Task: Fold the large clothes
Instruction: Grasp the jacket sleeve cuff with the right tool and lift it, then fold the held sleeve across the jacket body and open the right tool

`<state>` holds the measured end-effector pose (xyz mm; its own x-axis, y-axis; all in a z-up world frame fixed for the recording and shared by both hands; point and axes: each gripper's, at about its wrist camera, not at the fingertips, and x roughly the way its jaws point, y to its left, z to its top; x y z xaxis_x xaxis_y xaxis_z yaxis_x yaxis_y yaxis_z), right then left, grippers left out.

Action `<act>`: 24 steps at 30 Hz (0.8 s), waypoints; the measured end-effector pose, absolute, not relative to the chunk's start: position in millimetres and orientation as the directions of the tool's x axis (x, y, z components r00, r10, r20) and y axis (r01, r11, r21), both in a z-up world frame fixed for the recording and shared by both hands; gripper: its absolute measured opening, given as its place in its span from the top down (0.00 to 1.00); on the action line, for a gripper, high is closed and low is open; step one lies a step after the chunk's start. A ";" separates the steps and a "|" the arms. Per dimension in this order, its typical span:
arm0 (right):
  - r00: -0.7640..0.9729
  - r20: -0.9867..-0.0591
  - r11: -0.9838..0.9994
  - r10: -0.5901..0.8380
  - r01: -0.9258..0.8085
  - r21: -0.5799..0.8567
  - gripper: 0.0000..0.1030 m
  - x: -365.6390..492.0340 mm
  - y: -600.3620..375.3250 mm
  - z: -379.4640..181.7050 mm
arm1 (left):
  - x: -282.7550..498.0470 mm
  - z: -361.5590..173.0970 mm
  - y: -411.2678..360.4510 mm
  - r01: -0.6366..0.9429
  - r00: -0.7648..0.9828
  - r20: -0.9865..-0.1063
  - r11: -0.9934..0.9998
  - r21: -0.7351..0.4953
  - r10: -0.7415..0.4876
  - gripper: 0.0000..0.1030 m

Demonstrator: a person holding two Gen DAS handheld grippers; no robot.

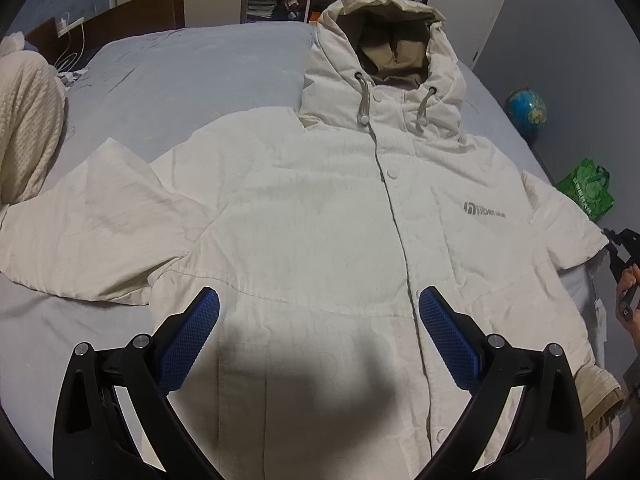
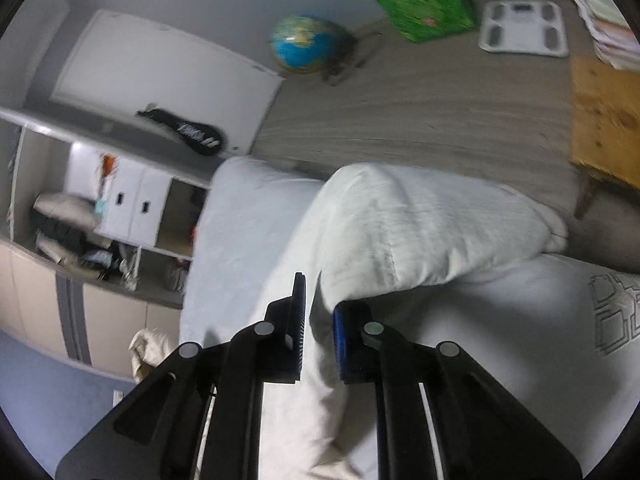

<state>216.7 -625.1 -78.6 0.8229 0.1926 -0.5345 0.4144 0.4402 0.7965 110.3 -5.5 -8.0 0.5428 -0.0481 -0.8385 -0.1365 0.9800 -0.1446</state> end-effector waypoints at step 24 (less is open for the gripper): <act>0.643 -0.533 0.738 0.550 -0.074 0.671 0.94 188.2 -365.2 5.5 | 99.5 0.5 22.1 -0.220 0.545 -0.839 0.967 -0.126 0.014 0.07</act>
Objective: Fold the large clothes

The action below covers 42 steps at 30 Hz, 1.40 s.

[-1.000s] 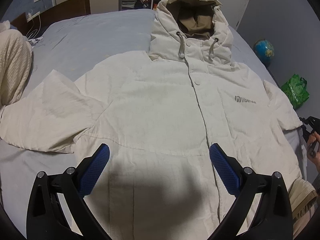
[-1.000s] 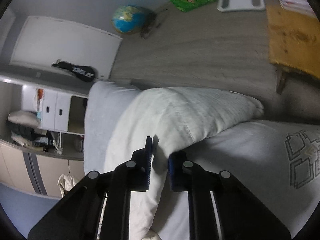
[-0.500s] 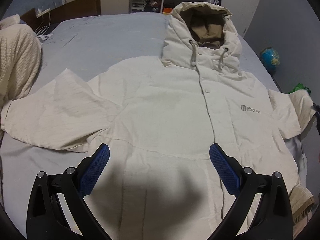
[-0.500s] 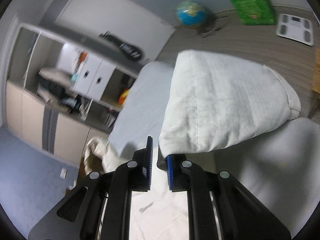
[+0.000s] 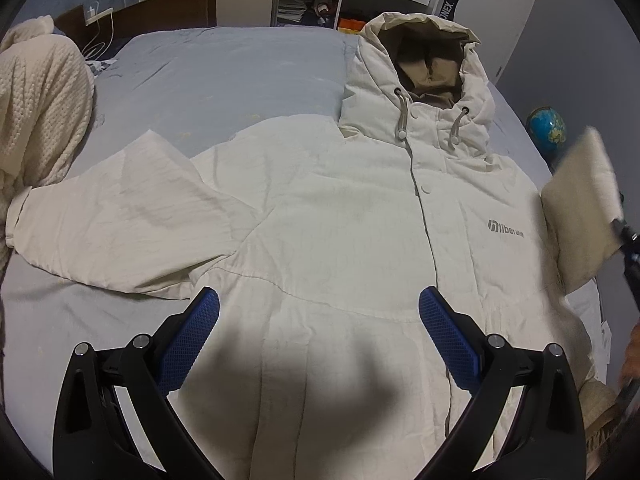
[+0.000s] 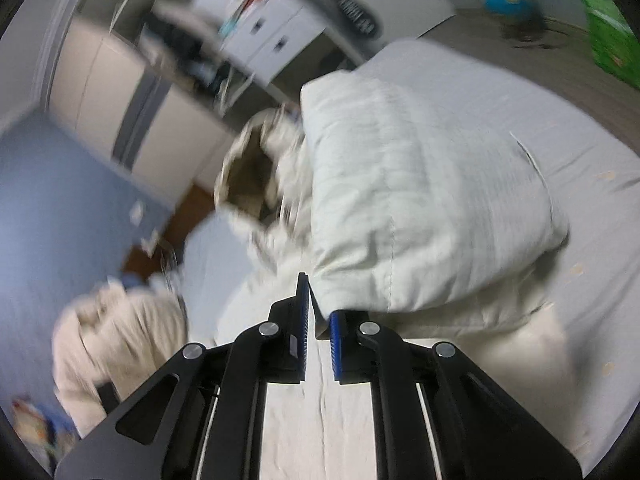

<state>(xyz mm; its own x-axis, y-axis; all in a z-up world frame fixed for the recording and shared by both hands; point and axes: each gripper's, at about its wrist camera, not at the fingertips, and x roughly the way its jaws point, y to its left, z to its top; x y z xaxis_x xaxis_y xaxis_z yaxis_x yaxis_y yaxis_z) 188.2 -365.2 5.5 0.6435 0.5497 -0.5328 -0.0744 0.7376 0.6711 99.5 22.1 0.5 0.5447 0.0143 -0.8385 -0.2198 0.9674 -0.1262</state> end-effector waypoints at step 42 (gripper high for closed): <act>0.665 -0.565 0.508 0.488 0.310 0.804 0.63 189.2 -428.0 -99.4 | 110.0 2.2 14.0 -0.185 0.567 -0.824 0.975 -0.125 0.002 0.07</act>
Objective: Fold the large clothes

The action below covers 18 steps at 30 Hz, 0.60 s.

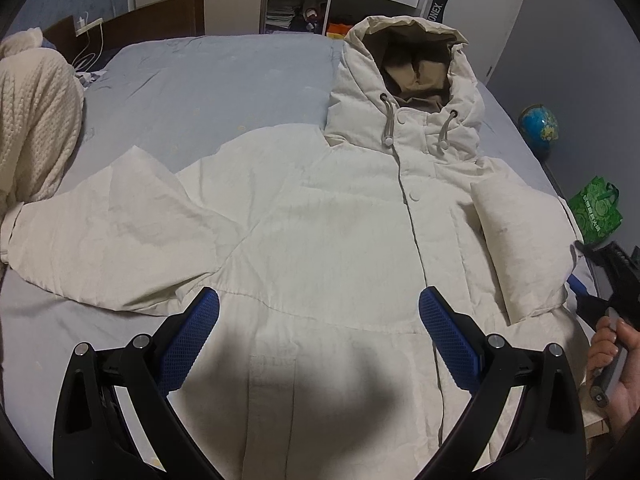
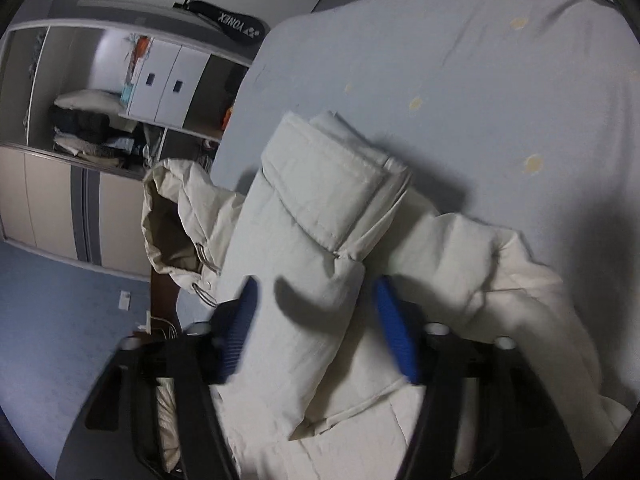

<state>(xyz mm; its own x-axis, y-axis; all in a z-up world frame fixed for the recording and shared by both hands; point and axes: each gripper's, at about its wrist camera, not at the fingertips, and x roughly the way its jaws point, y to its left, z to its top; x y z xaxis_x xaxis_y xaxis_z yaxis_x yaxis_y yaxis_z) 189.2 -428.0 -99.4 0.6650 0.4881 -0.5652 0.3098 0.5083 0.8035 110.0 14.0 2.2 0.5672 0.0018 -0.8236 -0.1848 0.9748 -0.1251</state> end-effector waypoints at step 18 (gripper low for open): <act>0.545 -0.621 0.807 0.563 -0.202 0.555 0.89 196.4 -236.6 -18.4 | 94.4 21.2 73.5 -0.299 0.604 -0.797 0.932 -0.203 0.020 0.07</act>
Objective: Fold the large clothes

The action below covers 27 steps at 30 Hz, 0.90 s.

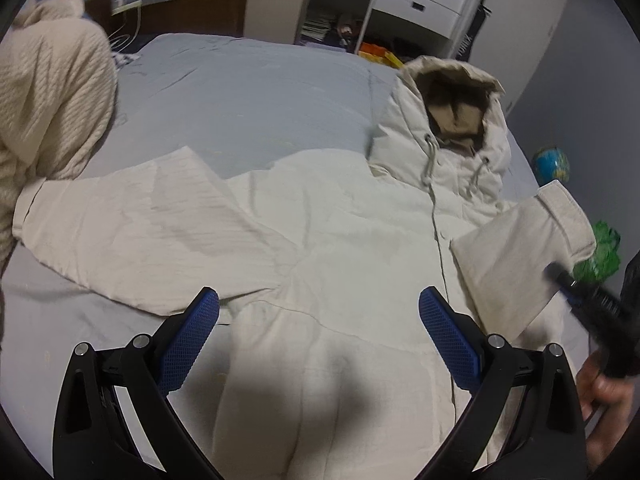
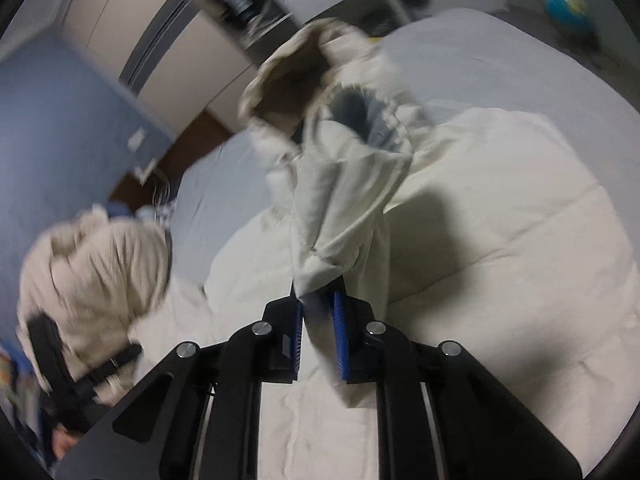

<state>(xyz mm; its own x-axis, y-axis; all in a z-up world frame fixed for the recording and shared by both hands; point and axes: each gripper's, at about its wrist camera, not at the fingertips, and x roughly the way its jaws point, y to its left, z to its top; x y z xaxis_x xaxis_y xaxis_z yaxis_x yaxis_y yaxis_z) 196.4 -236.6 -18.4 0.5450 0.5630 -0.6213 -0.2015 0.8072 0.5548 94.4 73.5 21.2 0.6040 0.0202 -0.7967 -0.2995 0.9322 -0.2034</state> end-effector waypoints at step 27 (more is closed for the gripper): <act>0.284 -0.816 0.819 0.504 -0.457 0.347 0.29 149.5 -98.7 -74.8 | 71.5 -0.7 151.0 -0.481 0.551 -0.835 0.818 -0.315 0.002 0.07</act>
<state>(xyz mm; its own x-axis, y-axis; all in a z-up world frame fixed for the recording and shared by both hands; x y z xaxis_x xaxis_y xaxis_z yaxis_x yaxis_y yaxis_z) 149.5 -98.7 -74.8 0.2835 0.5042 -0.8157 -0.4568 0.8189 0.3475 71.5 151.0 -0.7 0.5508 0.0025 -0.8346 -0.4809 0.8183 -0.3149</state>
